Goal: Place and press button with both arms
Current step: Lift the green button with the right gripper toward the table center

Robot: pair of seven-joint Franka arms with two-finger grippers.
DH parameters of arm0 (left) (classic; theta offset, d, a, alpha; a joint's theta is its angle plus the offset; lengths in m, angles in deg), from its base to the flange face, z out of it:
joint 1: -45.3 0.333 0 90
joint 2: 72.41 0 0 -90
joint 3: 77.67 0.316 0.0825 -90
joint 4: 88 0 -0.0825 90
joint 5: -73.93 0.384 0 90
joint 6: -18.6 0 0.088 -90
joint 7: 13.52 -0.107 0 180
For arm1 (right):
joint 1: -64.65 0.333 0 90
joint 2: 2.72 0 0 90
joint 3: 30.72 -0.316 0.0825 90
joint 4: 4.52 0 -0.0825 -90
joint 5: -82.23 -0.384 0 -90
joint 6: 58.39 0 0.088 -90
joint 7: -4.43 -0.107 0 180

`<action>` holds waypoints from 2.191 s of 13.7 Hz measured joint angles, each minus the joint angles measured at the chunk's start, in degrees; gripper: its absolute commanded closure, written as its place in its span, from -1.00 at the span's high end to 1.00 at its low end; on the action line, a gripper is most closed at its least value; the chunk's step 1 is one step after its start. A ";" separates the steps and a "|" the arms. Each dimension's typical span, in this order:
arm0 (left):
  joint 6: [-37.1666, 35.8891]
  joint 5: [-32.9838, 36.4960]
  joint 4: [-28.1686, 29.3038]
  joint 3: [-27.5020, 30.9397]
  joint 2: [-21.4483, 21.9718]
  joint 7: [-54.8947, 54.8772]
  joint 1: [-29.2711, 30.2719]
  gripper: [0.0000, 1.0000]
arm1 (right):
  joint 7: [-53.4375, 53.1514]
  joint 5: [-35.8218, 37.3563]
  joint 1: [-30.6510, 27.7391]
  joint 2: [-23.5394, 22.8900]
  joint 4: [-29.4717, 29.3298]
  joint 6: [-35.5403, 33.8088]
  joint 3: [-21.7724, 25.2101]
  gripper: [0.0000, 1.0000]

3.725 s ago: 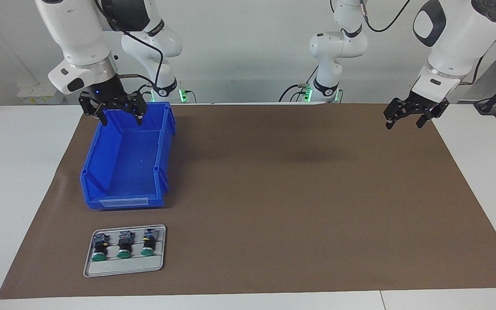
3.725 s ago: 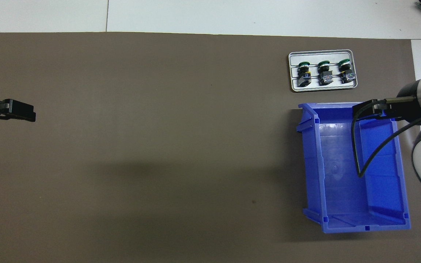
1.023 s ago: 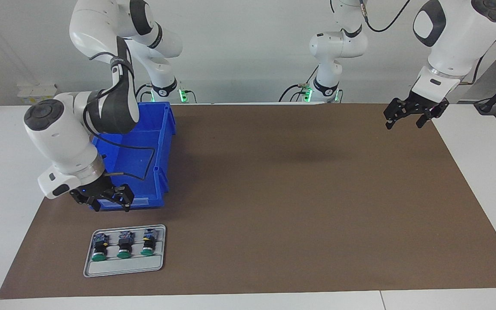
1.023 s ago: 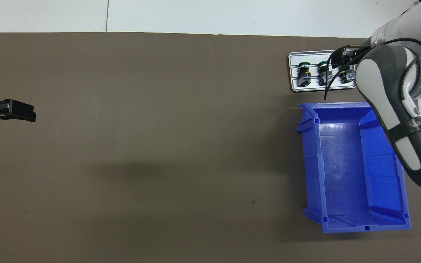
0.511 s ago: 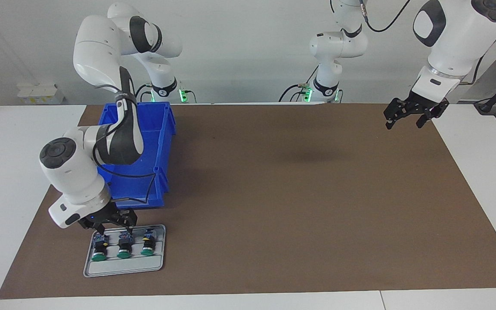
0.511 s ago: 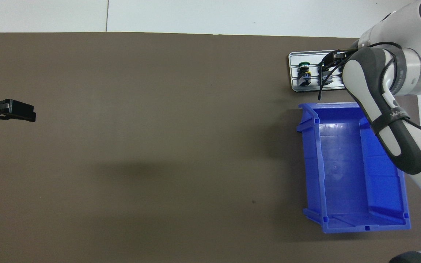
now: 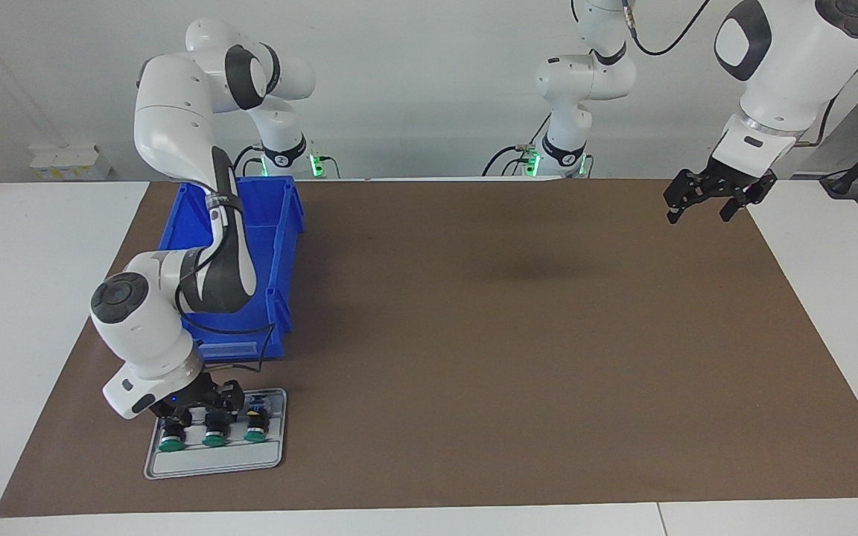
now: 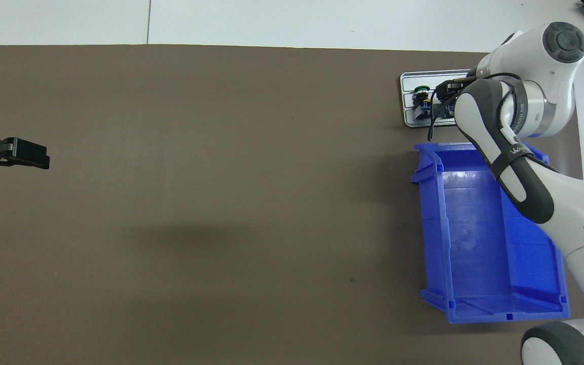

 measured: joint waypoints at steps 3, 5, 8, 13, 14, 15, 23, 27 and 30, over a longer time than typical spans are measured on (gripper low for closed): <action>0.00 0.00 0.00 0.00 0.00 0.00 0.00 1.00 | 0.80 0.00 -0.38 -0.44 0.13 2.09 0.00 0.53; 0.00 0.00 0.00 0.00 0.00 0.00 0.00 1.00 | 0.96 0.00 -0.52 -0.68 0.57 2.52 0.00 0.48; 0.00 0.00 0.00 0.00 0.00 0.00 0.00 1.00 | 1.00 0.00 -0.50 -0.73 2.71 4.41 -0.08 0.45; 0.00 0.00 0.00 0.00 0.00 0.00 0.00 1.00 | 1.00 0.00 -0.48 -0.71 3.36 4.64 -0.17 -1.00; 0.00 0.00 0.00 0.00 0.00 0.00 0.00 1.00 | 1.00 -0.02 -0.49 -0.70 3.35 4.66 -0.17 -1.00; 0.00 0.00 0.00 0.00 0.00 0.00 0.00 1.00 | 0.94 -0.04 -0.54 -0.63 3.32 4.74 -0.17 -1.00; 0.00 0.00 0.00 0.00 0.00 0.00 0.00 1.00 | -14.11 -0.05 -0.26 7.66 3.17 -1.22 -0.33 -1.00; 0.00 0.00 0.00 0.00 0.00 0.00 0.00 1.00 | -33.05 -0.02 4.09 11.85 3.27 -6.90 -0.63 -1.00; 0.00 0.00 0.00 0.00 0.00 0.01 0.00 1.00 | -50.43 0.09 9.36 12.36 3.32 -7.40 -0.60 -1.00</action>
